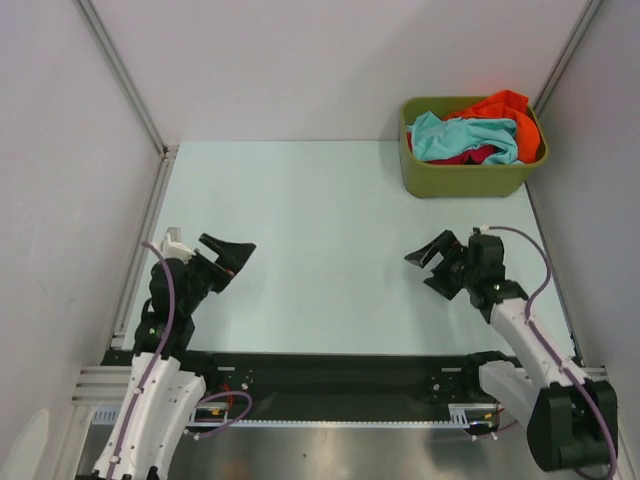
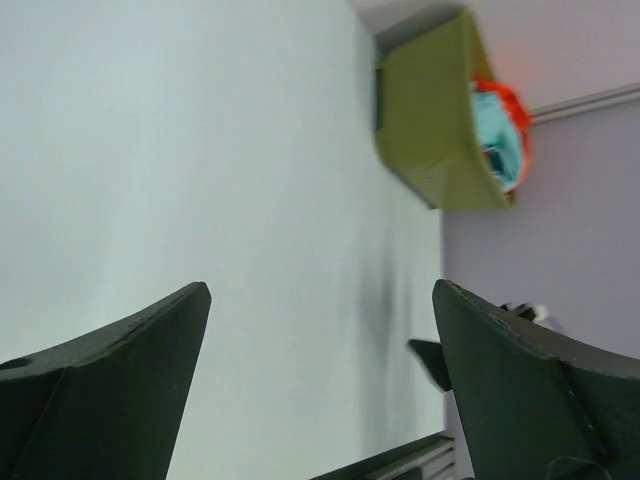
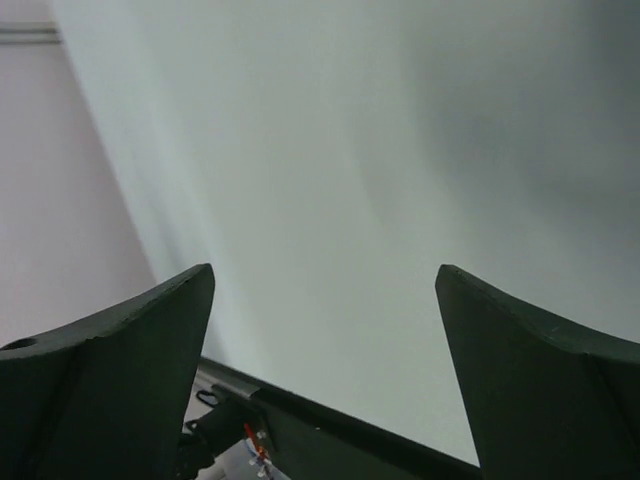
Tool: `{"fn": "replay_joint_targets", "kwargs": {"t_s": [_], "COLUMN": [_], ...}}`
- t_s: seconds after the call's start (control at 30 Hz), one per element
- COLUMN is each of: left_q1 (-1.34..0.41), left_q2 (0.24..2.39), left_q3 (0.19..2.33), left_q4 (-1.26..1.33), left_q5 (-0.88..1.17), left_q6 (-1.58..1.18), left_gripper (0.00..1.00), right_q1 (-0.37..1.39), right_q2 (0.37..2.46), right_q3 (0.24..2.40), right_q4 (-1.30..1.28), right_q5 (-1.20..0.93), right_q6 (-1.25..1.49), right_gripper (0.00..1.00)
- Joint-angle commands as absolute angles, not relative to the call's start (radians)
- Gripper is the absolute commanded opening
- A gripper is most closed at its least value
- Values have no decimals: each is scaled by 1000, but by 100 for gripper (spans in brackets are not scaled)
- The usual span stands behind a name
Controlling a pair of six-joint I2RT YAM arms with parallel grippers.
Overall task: Fold and stack the t-shirts
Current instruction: Grab the tshirt from the pile
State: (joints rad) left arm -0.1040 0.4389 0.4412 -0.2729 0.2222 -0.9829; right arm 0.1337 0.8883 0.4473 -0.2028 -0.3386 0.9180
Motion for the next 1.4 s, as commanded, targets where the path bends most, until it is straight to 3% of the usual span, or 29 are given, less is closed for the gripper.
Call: {"fn": "replay_joint_targets", "kwargs": {"t_s": [0.0, 0.1, 0.3, 0.37, 0.47, 0.57, 0.67, 0.87, 0.97, 1.0, 1.13, 1.2, 1.37], "left_q1": [-95, -95, -94, -94, -92, -92, -92, -92, -92, -92, -94, -94, -94], "left_q2": [527, 525, 492, 517, 558, 569, 586, 604, 611, 612, 620, 621, 621], "left_q3": [612, 652, 673, 676, 699, 712, 718, 724, 730, 732, 745, 755, 772], "left_q4": [-488, -505, -548, -555, -565, -554, -543, -532, -537, -538, -543, -542, -534], "left_q5": [189, 253, 340, 385, 462, 460, 465, 468, 465, 463, 459, 462, 469], "left_q6": [-803, -666, -560, -543, -497, -483, -477, -465, -457, -454, -449, -454, -477], "left_gripper": [100, 100, 100, 95, 87, 85, 85, 85, 85, 84, 83, 83, 82], "right_q1": [43, -77, -94, -94, -89, -80, -63, -35, -34, -34, -34, -31, -21], "right_q2": [1004, 1194, 1627, 1797, 1996, 2165, 2242, 2309, 2342, 2345, 2342, 2315, 2174], "right_q3": [646, 812, 1505, 1775, 2050, 2251, 2344, 2313, 2335, 2344, 2425, 2447, 2482], "right_q4": [-347, -359, -459, -529, -586, -640, -646, -508, -491, -483, -537, -540, -480], "right_q5": [-218, -253, -5, 101, 126, 170, 204, 253, 250, 244, 276, 301, 337], "right_q6": [753, 661, 540, 520, 529, 543, 554, 520, 515, 515, 515, 488, 397], "right_gripper": [100, 100, 97, 93, 87, 87, 87, 79, 60, 43, 6, 0, 0]}}
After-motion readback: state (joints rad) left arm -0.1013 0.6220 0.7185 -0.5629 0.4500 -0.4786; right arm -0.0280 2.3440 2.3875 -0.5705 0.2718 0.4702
